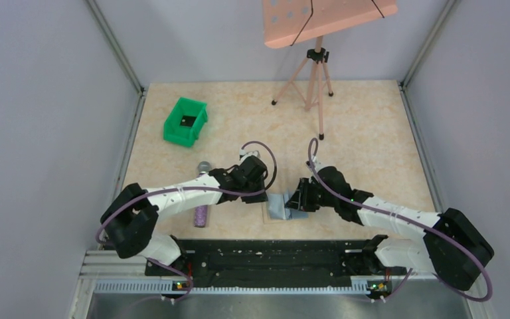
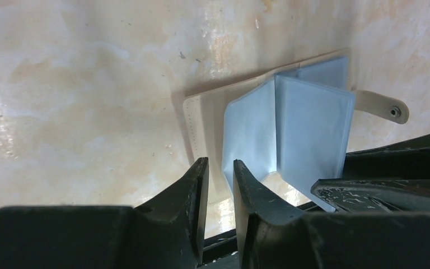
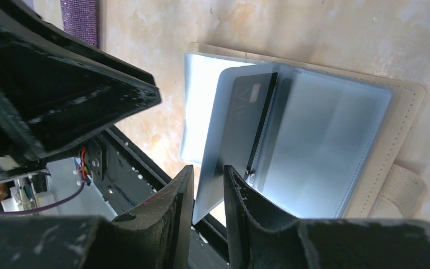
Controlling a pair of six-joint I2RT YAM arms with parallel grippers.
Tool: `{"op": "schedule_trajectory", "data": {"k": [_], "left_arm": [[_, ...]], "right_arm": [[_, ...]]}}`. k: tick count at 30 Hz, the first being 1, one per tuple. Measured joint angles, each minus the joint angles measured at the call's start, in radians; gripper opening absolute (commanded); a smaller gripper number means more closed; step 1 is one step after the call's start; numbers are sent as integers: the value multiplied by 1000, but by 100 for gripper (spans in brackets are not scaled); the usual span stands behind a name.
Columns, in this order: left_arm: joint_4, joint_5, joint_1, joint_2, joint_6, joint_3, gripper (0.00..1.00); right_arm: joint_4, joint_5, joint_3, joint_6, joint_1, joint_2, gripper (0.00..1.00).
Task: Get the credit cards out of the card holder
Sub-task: Open the card holder at the center of the board.
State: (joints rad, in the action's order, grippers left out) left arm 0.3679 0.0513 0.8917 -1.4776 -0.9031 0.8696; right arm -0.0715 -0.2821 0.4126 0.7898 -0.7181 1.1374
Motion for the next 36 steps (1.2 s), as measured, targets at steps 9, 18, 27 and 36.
{"op": "schedule_trajectory", "data": {"k": [9, 18, 27, 36], "left_arm": [[53, 44, -1, 71, -11, 24, 29], [54, 43, -1, 92, -11, 27, 30], [53, 35, -1, 93, -11, 27, 30], [48, 20, -1, 124, -11, 27, 30]], "right_arm": [[-56, -16, 1, 16, -20, 69, 28], [-83, -15, 13, 25, -61, 110, 40], [-86, -15, 14, 26, -66, 110, 41], [-91, -16, 15, 35, -74, 110, 38]]}}
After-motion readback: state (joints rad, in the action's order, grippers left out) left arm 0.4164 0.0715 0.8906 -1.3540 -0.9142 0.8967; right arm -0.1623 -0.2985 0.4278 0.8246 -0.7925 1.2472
